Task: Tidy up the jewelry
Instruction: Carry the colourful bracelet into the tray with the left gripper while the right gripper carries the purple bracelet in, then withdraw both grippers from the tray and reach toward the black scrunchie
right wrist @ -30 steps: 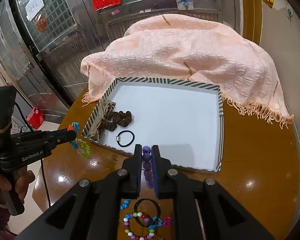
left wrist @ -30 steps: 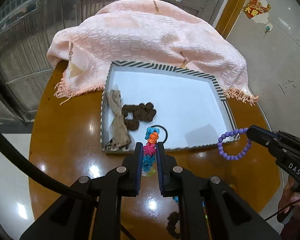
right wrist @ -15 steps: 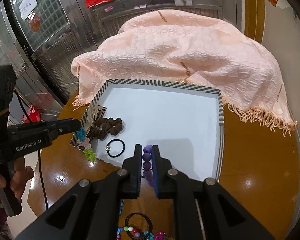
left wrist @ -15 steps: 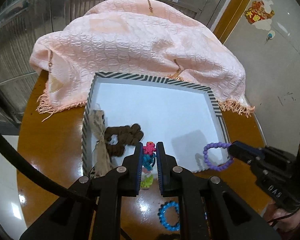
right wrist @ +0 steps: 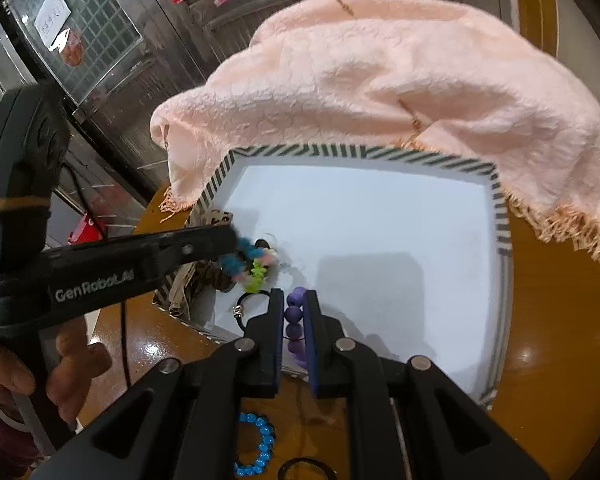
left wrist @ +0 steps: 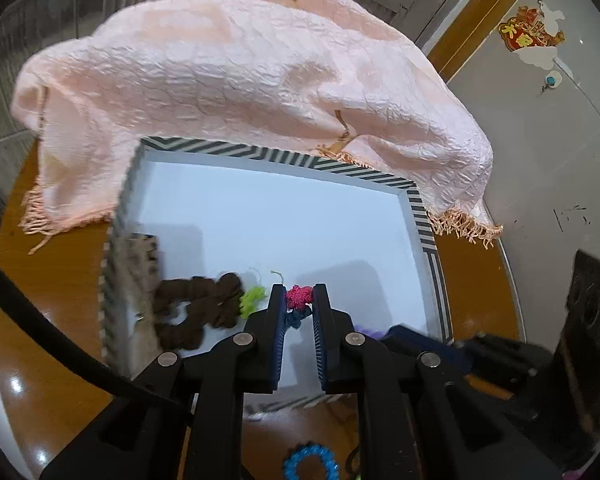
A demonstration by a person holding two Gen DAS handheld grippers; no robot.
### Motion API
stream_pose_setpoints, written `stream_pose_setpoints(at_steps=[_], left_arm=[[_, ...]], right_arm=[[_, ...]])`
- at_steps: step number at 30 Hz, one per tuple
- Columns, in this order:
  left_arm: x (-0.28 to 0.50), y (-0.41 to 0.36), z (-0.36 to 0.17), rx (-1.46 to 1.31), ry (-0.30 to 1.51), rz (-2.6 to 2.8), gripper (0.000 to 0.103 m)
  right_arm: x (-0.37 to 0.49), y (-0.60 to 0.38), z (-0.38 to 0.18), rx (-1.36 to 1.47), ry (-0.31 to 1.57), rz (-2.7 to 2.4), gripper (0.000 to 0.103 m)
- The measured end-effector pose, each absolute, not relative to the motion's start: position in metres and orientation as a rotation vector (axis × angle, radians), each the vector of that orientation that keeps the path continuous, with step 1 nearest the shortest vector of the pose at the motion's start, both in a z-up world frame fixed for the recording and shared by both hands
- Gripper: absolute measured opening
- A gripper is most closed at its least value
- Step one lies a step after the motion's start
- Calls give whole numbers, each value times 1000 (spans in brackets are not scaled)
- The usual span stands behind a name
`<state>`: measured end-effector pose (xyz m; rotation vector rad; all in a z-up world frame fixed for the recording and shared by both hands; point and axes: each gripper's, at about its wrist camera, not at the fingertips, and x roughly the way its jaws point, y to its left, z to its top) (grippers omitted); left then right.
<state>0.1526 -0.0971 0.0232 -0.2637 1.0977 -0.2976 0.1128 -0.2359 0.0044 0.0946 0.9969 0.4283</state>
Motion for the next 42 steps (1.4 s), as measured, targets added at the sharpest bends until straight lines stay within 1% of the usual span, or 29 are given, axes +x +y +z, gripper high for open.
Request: stream_pose_setpoints(at_steps=[4, 10, 19, 20, 22, 23, 24, 29, 32, 37, 39, 42], left_arm=[[167, -93, 0, -244, 1159, -242, 0], [166, -79, -31, -233, 1231, -187, 0], [163, -95, -41, -196, 1224, -169, 0], [162, -96, -40, -198, 1220, -171, 0], [159, -95, -40, -208, 1220, -174, 11], [159, -94, -39, -213, 1223, -173, 13], [157, -93, -38, -216, 1221, -169, 16], [141, -87, -22, -155, 1167, -118, 18], [129, -82, -13, -135, 1141, -92, 17], [111, -76, -4, -143, 1122, -78, 17], [104, -76, -1, -141, 1112, -76, 17], [90, -76, 4, -122, 1093, -71, 17]], right_arm=[[126, -253, -24, 96, 1069, 363, 9], [136, -275, -48, 122, 1134, 319, 9], [142, -260, -56, -2, 1129, 257, 10], [142, -261, -56, 5, 1139, 253, 12], [141, -264, -54, 20, 1145, 249, 19], [139, -265, -52, 24, 1139, 245, 27], [137, -267, -49, 30, 1129, 243, 30], [123, -275, -35, 72, 1089, 237, 30], [111, -272, -26, 67, 1070, 238, 36], [94, -262, -16, 52, 1044, 245, 39], [87, -256, -15, 43, 1041, 250, 42], [77, -251, -13, 41, 1039, 252, 43]])
